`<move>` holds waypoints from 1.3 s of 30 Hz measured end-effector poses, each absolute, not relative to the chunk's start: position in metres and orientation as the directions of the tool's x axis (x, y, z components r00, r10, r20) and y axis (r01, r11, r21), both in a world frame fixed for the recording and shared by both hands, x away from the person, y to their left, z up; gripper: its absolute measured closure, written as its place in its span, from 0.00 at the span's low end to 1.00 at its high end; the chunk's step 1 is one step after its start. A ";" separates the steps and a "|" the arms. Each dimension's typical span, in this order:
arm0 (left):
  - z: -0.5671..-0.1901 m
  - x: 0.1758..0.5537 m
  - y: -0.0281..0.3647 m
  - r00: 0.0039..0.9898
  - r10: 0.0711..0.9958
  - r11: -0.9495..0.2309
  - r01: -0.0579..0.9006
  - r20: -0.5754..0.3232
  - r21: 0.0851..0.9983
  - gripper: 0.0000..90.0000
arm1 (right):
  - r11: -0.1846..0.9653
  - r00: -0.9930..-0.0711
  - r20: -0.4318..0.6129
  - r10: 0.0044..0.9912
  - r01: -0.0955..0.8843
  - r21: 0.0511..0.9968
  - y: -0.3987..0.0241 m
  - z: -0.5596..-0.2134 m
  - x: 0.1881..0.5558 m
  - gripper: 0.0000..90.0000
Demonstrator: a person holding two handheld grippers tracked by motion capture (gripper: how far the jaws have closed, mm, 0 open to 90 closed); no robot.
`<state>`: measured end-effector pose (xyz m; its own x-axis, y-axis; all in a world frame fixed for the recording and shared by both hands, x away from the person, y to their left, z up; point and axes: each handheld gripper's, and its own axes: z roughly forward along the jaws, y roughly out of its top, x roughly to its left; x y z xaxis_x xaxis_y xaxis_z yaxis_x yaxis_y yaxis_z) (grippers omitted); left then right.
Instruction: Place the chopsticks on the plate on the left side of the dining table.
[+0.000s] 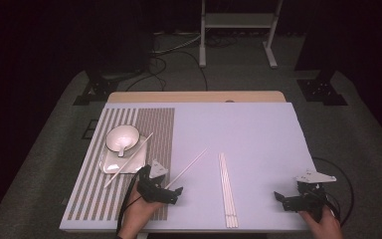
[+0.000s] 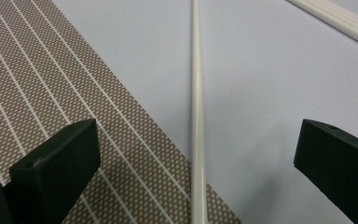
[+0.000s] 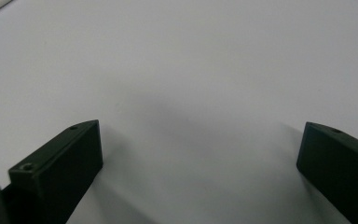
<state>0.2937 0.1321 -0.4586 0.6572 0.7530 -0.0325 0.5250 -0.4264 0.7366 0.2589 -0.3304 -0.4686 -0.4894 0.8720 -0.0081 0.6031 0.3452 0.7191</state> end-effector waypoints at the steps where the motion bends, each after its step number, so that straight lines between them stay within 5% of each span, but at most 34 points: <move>1: -0.460 0.296 0.131 0.660 0.751 -0.432 0.523 -0.029 0.734 0.00 | 0.345 -0.489 -0.008 0.872 0.603 0.719 -0.330 -0.469 0.259 0.00; 19: -0.464 0.298 0.125 0.662 0.748 -0.481 0.506 0.034 0.716 0.00 | 0.345 -0.489 -0.009 0.872 0.603 0.719 -0.330 -0.469 0.259 0.00; 30: -0.463 0.291 0.125 0.680 0.732 -0.477 0.475 0.036 0.740 0.16 | 0.345 -0.489 -0.009 0.872 0.603 0.719 -0.330 -0.469 0.259 0.00; 33: -0.462 0.289 0.126 0.682 0.730 -0.471 0.460 0.039 0.753 0.30 | 0.345 -0.489 -0.008 0.872 0.603 0.719 -0.330 -0.469 0.259 0.00; 39: -0.462 0.289 0.125 0.686 0.726 -0.466 0.451 0.038 0.761 0.41 | 0.345 -0.489 -0.008 0.872 0.603 0.719 -0.330 -0.469 0.259 0.00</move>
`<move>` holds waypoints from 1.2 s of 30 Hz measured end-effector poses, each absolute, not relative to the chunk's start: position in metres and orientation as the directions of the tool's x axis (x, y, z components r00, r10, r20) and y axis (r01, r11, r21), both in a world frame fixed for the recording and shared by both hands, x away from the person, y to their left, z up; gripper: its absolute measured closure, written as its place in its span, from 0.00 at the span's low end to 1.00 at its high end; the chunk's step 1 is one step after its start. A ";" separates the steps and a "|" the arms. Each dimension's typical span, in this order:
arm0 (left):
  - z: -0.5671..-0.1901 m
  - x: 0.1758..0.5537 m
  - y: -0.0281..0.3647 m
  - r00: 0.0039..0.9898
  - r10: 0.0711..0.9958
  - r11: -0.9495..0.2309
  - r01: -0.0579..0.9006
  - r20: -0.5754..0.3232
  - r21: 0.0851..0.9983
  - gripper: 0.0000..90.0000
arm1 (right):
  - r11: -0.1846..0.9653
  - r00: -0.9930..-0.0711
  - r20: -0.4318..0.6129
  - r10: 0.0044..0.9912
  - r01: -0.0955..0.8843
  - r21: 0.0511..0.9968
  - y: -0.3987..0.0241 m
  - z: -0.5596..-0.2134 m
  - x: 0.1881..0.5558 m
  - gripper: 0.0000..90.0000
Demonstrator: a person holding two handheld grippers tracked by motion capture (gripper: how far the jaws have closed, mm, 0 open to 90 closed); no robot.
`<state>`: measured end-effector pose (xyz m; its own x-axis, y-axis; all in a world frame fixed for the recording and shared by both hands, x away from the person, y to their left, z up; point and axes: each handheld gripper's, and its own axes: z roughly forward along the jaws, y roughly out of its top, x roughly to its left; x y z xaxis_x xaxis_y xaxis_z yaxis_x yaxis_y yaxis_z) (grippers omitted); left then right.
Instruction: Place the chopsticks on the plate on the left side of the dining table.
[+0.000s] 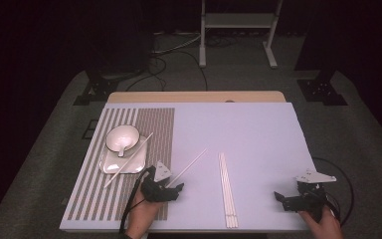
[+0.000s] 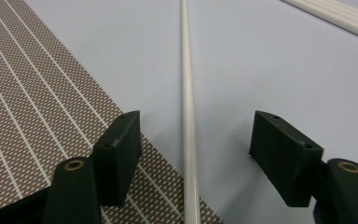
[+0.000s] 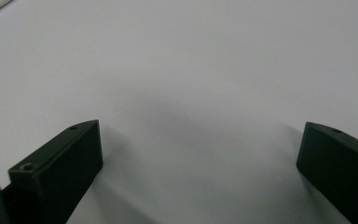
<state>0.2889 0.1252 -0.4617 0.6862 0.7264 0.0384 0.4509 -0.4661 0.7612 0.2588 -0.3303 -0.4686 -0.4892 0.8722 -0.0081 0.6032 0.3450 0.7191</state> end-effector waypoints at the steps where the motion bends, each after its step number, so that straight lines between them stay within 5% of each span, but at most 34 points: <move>1: -0.462 0.289 0.125 0.683 0.730 -0.462 0.454 0.035 0.762 0.42 | 0.345 -0.489 -0.008 0.872 0.603 0.719 -0.330 -0.469 0.259 0.00; 5: -0.461 0.290 0.128 0.672 0.740 -0.449 0.458 0.032 0.767 0.56 | 0.345 -0.489 -0.008 0.872 0.603 0.719 -0.330 -0.469 0.259 0.00; 12: -0.461 0.290 0.128 0.672 0.740 -0.446 0.458 0.029 0.769 0.67 | 0.345 -0.489 -0.008 0.872 0.603 0.719 -0.330 -0.469 0.259 0.00; 36: -0.461 0.293 0.128 0.672 0.740 -0.441 0.460 0.023 0.770 0.92 | 0.345 -0.489 -0.008 0.872 0.603 0.719 -0.330 -0.469 0.259 0.00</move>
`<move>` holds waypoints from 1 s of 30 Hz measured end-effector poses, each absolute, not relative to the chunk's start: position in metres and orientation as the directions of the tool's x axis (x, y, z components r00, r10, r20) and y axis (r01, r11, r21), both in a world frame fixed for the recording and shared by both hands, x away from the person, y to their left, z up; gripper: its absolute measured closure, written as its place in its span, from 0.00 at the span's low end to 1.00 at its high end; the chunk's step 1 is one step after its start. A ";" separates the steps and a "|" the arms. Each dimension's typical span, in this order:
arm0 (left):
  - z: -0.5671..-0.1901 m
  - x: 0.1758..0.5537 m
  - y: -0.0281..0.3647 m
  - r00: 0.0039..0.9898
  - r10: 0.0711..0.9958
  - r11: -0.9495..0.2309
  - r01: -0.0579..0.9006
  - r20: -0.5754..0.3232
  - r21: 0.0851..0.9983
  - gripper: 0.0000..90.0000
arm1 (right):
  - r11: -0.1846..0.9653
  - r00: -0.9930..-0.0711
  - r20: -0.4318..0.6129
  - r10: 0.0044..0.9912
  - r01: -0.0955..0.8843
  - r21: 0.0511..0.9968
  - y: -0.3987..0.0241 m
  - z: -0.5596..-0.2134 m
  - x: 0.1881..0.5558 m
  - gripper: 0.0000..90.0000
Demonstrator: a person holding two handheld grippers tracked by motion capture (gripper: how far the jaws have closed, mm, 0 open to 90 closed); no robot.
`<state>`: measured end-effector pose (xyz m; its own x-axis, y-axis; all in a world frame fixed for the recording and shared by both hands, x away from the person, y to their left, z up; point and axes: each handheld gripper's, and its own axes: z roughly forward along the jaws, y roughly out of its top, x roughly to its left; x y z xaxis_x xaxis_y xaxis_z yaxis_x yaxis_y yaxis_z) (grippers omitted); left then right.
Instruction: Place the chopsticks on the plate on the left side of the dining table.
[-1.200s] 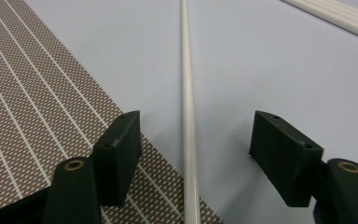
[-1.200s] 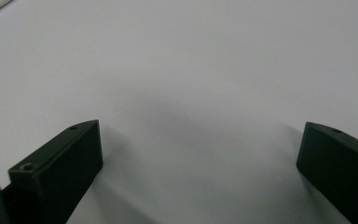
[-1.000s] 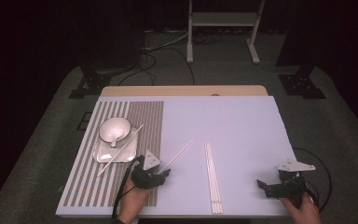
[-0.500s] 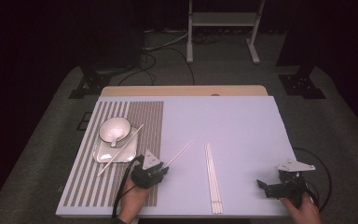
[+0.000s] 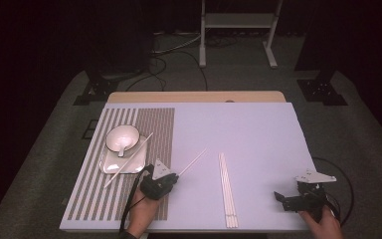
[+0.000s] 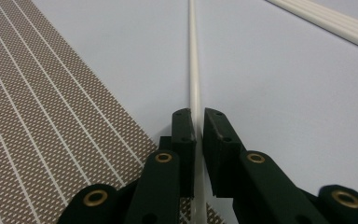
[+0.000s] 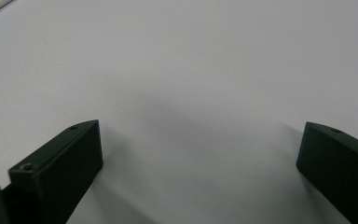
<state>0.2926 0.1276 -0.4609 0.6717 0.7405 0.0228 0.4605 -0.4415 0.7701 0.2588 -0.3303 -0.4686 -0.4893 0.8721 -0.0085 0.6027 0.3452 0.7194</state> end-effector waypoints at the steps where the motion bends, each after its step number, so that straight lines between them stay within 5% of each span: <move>1: -0.461 0.293 0.128 0.672 0.740 -0.442 0.460 0.024 0.770 0.92 | 0.345 -0.489 -0.008 0.872 0.603 0.719 -0.330 -0.469 0.259 0.00; 30: -0.453 0.290 0.135 0.687 0.726 -0.423 0.455 -0.006 0.784 0.94 | 0.345 -0.489 -0.008 0.872 0.603 0.719 -0.330 -0.469 0.259 0.00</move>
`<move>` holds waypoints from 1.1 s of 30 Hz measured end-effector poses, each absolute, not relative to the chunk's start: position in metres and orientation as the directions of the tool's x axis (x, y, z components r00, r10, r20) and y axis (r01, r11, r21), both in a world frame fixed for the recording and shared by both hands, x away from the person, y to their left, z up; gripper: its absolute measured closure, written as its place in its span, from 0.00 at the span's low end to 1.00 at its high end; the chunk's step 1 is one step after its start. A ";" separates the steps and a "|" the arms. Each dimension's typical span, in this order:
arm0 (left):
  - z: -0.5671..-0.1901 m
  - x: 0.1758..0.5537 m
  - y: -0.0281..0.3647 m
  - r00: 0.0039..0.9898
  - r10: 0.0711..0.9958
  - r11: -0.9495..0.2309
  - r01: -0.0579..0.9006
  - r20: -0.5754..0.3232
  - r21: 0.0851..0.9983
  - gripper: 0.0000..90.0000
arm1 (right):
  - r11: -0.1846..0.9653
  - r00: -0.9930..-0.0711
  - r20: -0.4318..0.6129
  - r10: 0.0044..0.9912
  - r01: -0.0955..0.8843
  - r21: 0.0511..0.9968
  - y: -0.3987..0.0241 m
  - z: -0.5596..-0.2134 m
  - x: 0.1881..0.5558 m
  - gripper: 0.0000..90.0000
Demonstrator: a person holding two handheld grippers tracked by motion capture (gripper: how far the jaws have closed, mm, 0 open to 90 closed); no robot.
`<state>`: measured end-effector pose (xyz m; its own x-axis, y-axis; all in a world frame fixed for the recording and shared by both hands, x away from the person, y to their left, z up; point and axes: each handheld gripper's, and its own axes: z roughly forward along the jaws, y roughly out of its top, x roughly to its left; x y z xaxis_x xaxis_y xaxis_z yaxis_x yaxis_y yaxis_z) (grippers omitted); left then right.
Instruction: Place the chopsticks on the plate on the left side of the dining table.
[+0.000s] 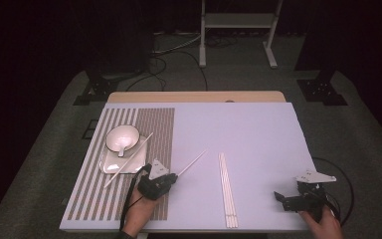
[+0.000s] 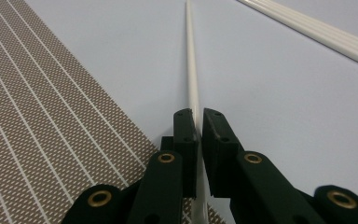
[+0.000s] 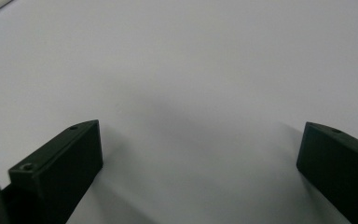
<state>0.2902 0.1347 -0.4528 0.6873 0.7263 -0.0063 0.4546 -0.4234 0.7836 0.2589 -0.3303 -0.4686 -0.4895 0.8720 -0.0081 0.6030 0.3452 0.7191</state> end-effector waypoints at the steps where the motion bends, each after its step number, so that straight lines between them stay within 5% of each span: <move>1: -0.452 0.290 0.135 0.686 0.727 -0.420 0.455 -0.009 0.785 0.94 | 0.345 -0.489 -0.008 0.872 0.603 0.719 -0.330 -0.469 0.259 0.00; 33: -0.429 0.281 0.160 0.677 0.734 -0.327 0.430 -0.061 0.842 0.94 | 0.345 -0.489 -0.008 0.872 0.603 0.719 -0.330 -0.469 0.259 0.00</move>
